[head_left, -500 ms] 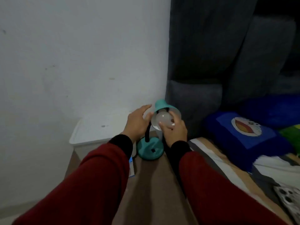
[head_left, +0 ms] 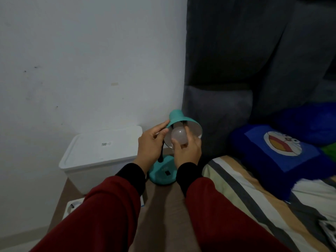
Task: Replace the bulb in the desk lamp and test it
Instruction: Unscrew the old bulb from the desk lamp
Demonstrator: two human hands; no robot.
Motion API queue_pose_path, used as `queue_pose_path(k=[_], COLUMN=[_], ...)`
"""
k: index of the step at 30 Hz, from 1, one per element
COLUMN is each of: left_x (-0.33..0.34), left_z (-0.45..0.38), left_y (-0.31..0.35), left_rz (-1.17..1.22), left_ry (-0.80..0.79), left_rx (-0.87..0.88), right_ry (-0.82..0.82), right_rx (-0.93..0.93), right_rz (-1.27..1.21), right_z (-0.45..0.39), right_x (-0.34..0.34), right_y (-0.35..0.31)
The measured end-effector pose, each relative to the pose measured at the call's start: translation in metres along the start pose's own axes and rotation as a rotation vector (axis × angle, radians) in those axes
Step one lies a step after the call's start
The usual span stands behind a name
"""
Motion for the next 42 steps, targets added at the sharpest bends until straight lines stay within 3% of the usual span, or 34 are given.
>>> queue_pose_path(k=[3,7,9,19,23,28,33,38,42], left_x=[0.001,0.002,0.001,0.002,0.002,0.002,0.003,0.002,0.002], left_z=[0.002,0.001,0.001,0.0,-0.001,-0.001,-0.002,-0.003,-0.004], left_y=[-0.001,0.0,0.0,-0.001,-0.002,-0.001,-0.002,-0.002,-0.003], left_rz=[0.026,0.046,0.056,0.075,0.076,0.079,0.069,0.065,0.049], left_ry=[-0.004,-0.021,-0.024,-0.033,-0.035,-0.034,-0.036,-0.044,-0.04], left_rx=[-0.021,-0.033,-0.04,-0.063,-0.055,-0.048,-0.042,-0.026,-0.022], right_ry=[-0.006,0.098,0.113,0.132,0.127,0.127,0.167,0.167,0.136], right_rx=[-0.039,0.236,0.303,0.123,0.186,0.088,0.176,0.08,0.133], right_rz=[0.049,-0.237,-0.228,-0.065,-0.243,-0.079,-0.171,-0.098,-0.132], right_z=[0.002,0.004,0.006,0.006,0.009,0.009,0.009,0.009,0.008], right_x=[0.001,0.003,0.004,-0.007,-0.001,-0.001,-0.002,0.0,0.001], right_y=[0.0,0.021,0.023,0.003,0.011,0.005,0.011,0.008,0.01])
Point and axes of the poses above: each hand's wrist, its own z-axis away from the middle knuckle, its own x-axis out of the palm, y = z × x, the point moved 8 cm from there along -z, towards the middle knuckle, and after that the axes turned 2 degrees about -y, right-handed, at the moved point
